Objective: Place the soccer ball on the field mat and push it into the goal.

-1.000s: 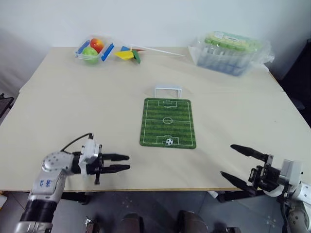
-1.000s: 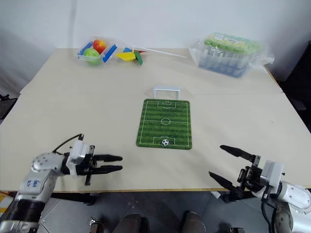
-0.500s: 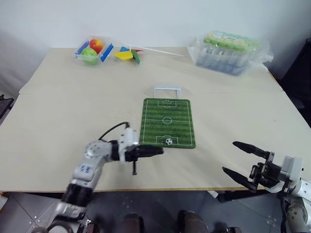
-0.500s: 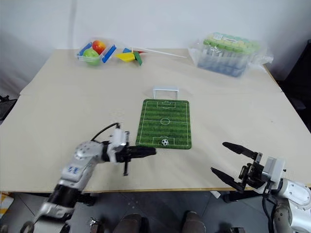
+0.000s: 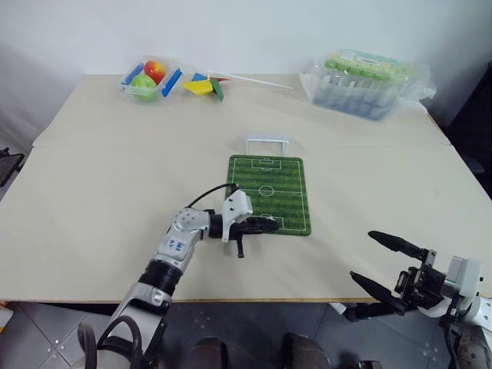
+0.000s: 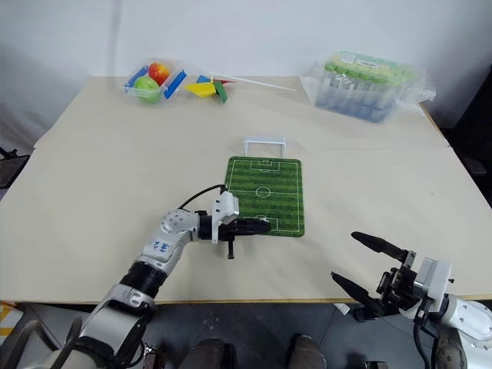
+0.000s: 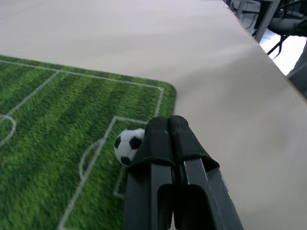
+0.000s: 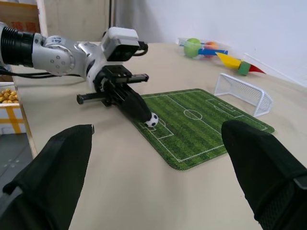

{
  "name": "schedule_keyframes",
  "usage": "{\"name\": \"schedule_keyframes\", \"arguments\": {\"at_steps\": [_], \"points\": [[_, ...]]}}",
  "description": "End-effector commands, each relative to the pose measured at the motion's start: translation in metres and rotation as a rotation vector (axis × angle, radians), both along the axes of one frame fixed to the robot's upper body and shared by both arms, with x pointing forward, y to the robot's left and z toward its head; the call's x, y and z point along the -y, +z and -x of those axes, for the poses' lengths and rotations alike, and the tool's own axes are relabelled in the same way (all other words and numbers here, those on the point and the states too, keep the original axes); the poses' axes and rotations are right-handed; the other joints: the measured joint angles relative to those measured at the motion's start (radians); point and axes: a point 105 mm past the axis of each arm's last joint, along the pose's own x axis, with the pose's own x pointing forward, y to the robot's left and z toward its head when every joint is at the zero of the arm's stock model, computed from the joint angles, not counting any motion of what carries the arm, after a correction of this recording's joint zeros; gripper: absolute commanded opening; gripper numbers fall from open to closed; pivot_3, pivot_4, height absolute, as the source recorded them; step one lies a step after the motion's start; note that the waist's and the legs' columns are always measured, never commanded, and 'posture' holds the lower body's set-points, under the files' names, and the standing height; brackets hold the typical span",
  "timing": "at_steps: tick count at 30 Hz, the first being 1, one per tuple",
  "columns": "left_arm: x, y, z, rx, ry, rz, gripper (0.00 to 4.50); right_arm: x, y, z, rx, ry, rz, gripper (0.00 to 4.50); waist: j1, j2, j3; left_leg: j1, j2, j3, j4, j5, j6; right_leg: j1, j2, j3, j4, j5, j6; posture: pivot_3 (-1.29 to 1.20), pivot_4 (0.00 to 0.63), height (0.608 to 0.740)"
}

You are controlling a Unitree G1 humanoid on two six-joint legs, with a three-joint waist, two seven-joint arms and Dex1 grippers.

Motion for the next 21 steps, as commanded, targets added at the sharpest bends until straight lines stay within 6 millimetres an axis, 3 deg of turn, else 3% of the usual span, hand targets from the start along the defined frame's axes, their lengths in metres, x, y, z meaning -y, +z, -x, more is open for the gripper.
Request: {"name": "schedule_keyframes", "arguments": {"at_steps": [1, 4, 8, 11, 13, 16, 21], "points": [[0.003, 0.025, -0.039, 0.105, 0.174, 0.044, 0.04, -0.002, 0.009, 0.002, 0.054, -0.047, -0.019, 4.5, 0.001, -0.001, 0.001, 0.0, 0.0, 0.0, 0.0, 0.0, 0.0, 0.0, 0.0, 0.0, 0.0, 0.0, 0.0, 0.0, 0.15, 0.74], [-0.012, 0.053, -0.077, 0.227, 0.4, 0.054, 0.04, -0.003, 0.013, -0.002, 0.078, -0.107, -0.05, 4.5, -0.006, -0.002, 0.001, 0.0, 0.0, 0.0, 0.0, 0.0, 0.0, 0.0, 0.0, 0.0, -0.001, 0.0, 0.001, 0.0, 0.15, 0.74], [-0.037, 0.083, -0.095, 0.335, 0.54, 0.092, 0.04, -0.003, 0.018, -0.004, 0.091, -0.168, -0.091, 4.5, -0.01, -0.002, 0.001, 0.0, 0.0, 0.0, -0.002, 0.0, 0.001, -0.001, 0.0, 0.0, -0.002, 0.0, 0.001, 0.0, 0.15, 0.74], [-0.085, 0.096, -0.106, 0.415, 0.703, 0.063, 0.04, -0.002, 0.019, -0.005, 0.097, -0.212, -0.114, 4.5, -0.011, -0.002, 0.001, 0.0, 0.0, 0.001, -0.003, 0.0, 0.001, -0.001, 0.0, 0.0, -0.002, 0.0, 0.001, 0.0, 0.15, 0.74], [-0.116, 0.098, -0.102, 0.422, 0.738, 0.084, 0.04, 0.003, 0.021, -0.012, 0.123, -0.278, -0.125, 4.5, -0.014, -0.002, 0.001, -0.001, 0.0, 0.001, -0.003, 0.0, 0.001, -0.002, 0.0, 0.0, -0.002, 0.0, 0.001, 0.0, 0.15, 0.74], [-0.142, 0.087, -0.088, 0.392, 0.702, 0.097, 0.04, 0.011, 0.025, -0.024, 0.147, -0.357, -0.154, 4.5, -0.017, -0.002, 0.001, 0.0, 0.0, 0.001, -0.002, 0.0, 0.001, -0.002, 0.0, 0.001, 0.0, 0.0, 0.001, 0.0, 0.15, 0.74], [-0.192, 0.077, -0.049, 0.37, 0.665, 0.122, 0.04, 0.016, 0.029, -0.037, 0.168, -0.385, -0.177, 4.5, -0.012, -0.002, 0.001, 0.0, 0.0, 0.001, -0.002, 0.0, 0.0, -0.003, 0.0, 0.001, 0.001, 0.0, 0.001, 0.0, 0.15, 0.74]]}}
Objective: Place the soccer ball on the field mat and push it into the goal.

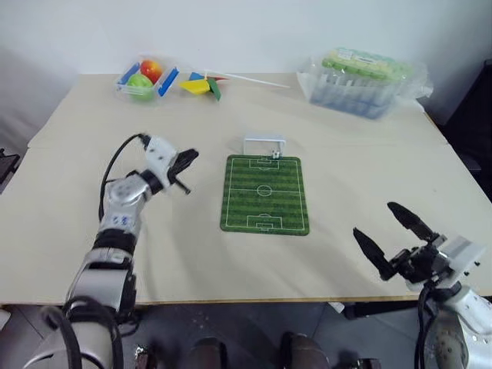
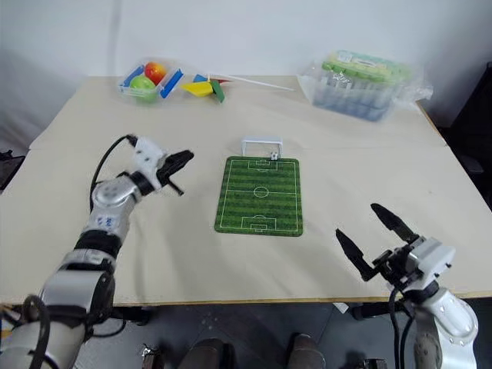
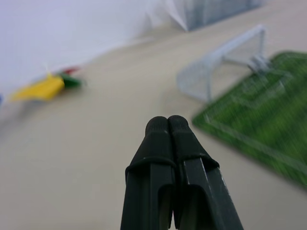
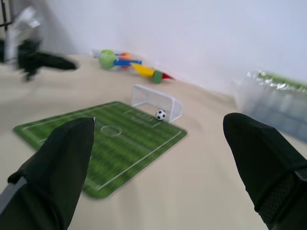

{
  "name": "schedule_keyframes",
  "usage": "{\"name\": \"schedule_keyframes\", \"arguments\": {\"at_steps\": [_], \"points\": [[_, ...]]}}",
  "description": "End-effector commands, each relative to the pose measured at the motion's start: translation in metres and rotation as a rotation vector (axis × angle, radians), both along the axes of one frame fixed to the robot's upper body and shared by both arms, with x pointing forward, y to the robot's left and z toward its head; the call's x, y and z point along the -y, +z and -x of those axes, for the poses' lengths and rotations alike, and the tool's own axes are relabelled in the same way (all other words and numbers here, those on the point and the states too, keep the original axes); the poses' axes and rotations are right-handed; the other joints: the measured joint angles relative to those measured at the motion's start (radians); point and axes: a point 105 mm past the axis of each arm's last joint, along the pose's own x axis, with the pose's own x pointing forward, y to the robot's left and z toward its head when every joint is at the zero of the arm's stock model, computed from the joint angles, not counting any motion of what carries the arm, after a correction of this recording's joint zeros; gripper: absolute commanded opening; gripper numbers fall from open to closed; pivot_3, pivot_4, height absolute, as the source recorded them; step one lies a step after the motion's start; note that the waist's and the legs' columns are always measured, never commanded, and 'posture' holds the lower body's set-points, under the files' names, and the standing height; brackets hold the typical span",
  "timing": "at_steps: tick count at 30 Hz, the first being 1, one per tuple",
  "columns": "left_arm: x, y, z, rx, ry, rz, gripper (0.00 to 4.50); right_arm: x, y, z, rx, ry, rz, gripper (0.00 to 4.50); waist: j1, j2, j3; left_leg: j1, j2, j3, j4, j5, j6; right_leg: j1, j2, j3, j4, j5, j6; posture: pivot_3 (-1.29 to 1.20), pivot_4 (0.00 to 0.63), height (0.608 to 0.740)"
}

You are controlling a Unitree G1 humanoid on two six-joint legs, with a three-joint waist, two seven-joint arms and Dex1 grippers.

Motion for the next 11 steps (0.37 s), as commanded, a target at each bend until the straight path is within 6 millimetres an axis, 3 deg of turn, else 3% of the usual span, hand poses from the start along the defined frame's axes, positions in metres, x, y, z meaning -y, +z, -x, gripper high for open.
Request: {"name": "schedule_keyframes", "arguments": {"at_steps": [1, 4, 11], "points": [[-0.025, 0.022, 0.028, 0.078, -0.059, 0.014, 0.04, 0.009, 0.005, -0.002, 0.029, -0.046, -0.005, 4.5, 0.002, 0.0, 0.0, 0.0, 0.0, 0.0, 0.0, 0.0, 0.0, -0.001, 0.0, 0.0, 0.0, 0.0, 0.0, 0.0, 0.15, 0.74], [-0.049, 0.017, 0.051, 0.045, -0.035, 0.025, 0.04, 0.007, 0.004, -0.007, 0.03, -0.035, 0.0, 4.5, 0.0, 0.0, 0.0, -0.001, 0.0, 0.001, 0.0, 0.0, 0.0, -0.001, 0.0, 0.001, 0.001, 0.0, 0.0, 0.0, 0.15, 0.74], [-0.062, 0.004, 0.087, 0.019, 0.057, 0.001, 0.04, 0.005, 0.004, -0.016, 0.028, -0.003, -0.011, 4.5, 0.001, 0.0, 0.0, 0.001, 0.0, 0.001, 0.0, 0.0, 0.0, -0.001, 0.0, 0.003, 0.002, 0.0, 0.0, 0.0, 0.15, 0.74]]}}
